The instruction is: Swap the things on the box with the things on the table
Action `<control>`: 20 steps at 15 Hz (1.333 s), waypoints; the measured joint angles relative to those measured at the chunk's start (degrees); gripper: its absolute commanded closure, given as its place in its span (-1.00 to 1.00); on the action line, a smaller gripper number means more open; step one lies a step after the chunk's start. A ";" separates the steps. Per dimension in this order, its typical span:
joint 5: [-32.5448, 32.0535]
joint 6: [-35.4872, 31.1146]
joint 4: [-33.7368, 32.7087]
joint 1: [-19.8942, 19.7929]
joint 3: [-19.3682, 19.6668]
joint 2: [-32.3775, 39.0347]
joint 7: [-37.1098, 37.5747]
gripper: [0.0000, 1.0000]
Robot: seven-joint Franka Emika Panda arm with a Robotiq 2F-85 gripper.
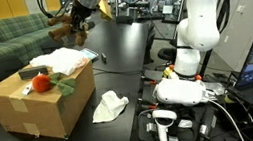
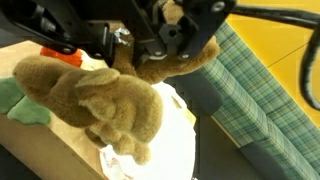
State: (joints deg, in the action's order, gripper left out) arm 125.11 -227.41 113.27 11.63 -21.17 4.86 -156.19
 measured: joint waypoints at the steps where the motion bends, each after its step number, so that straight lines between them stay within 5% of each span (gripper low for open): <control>1: -0.11 0.84 -0.54 -0.47 -0.73 1.20 0.73 0.93; 7: -0.07 2.34 -7.64 -10.98 -9.05 9.37 0.79 0.93; 14: -1.82 -0.53 -23.15 -23.42 -16.96 17.78 0.75 0.93; 20: -13.39 -9.69 -33.73 -32.06 -35.64 32.22 0.78 0.93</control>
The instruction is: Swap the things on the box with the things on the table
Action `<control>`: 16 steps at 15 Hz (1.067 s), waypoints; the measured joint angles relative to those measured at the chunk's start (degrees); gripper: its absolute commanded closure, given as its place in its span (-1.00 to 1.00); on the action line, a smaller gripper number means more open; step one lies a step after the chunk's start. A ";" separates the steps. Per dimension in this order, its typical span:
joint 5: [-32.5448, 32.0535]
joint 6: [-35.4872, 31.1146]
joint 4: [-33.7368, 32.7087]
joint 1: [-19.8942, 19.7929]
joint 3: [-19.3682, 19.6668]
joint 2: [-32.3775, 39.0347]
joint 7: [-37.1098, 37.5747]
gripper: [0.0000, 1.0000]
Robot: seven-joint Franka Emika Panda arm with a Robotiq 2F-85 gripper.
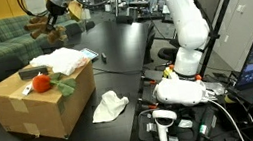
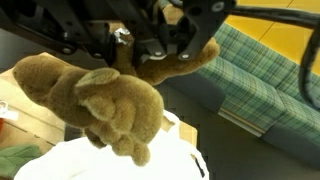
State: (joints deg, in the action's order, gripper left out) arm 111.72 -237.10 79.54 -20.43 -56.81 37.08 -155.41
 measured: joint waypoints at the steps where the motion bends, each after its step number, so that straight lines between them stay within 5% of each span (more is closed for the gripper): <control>1: -2.30 -1.88 -0.75 -1.02 -3.30 2.51 0.00 0.93; 4: -5.73 -5.13 -1.37 -2.86 -9.59 8.11 -0.06 0.93; 5: -4.58 -4.51 -0.75 -2.83 -8.60 8.18 -0.06 0.36; 9: -1.84 -4.20 1.12 -2.50 -5.24 8.48 -0.06 -0.20; 14: -2.18 -4.46 1.94 -2.62 -5.47 8.08 -0.05 -0.95; 16: -2.01 -4.51 2.03 -2.73 -6.19 7.29 -0.05 -1.00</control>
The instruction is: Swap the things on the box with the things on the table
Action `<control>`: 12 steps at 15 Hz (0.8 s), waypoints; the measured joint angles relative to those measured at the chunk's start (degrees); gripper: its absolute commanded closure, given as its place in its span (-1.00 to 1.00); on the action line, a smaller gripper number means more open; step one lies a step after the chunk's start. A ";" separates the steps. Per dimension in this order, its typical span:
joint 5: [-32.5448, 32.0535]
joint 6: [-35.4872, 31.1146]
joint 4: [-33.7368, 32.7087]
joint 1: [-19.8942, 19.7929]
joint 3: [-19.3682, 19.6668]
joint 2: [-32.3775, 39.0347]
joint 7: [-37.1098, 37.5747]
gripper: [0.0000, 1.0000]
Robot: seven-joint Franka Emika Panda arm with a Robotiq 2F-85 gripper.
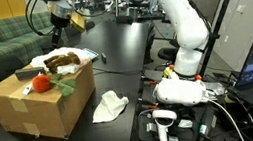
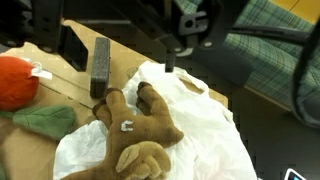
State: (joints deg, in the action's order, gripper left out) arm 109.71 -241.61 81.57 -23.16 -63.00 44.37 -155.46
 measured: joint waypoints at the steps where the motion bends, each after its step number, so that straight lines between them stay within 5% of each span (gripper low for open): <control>1: 0.67 0.03 0.13 -0.05 -0.20 -0.63 0.00 -1.00; 5: 4.24 0.05 1.48 -0.41 1.78 -4.47 0.01 -1.00; 12: 8.45 0.12 1.89 -0.80 12.30 -5.77 0.01 -1.00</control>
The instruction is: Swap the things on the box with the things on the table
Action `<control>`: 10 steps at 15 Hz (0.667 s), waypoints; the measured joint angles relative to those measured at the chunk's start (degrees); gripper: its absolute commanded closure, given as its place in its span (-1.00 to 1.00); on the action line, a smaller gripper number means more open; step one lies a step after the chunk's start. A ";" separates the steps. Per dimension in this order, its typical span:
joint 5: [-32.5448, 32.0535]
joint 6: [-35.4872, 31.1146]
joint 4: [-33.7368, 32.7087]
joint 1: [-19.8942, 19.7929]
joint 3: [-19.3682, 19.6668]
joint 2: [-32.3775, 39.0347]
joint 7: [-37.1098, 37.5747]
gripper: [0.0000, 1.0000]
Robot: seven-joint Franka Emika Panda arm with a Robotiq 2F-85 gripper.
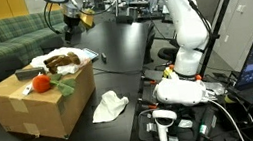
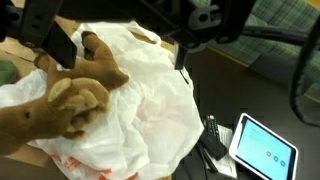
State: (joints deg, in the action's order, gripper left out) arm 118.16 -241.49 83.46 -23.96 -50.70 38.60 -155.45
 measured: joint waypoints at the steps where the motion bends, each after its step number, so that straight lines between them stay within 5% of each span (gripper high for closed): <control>1: 0.33 0.00 0.13 -0.05 1.32 0.44 0.00 -1.00; 10: 6.99 0.03 -0.45 0.70 8.11 3.95 0.02 -1.00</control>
State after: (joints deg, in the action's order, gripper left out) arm 125.14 -241.46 83.00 -23.26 -42.59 42.54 -155.43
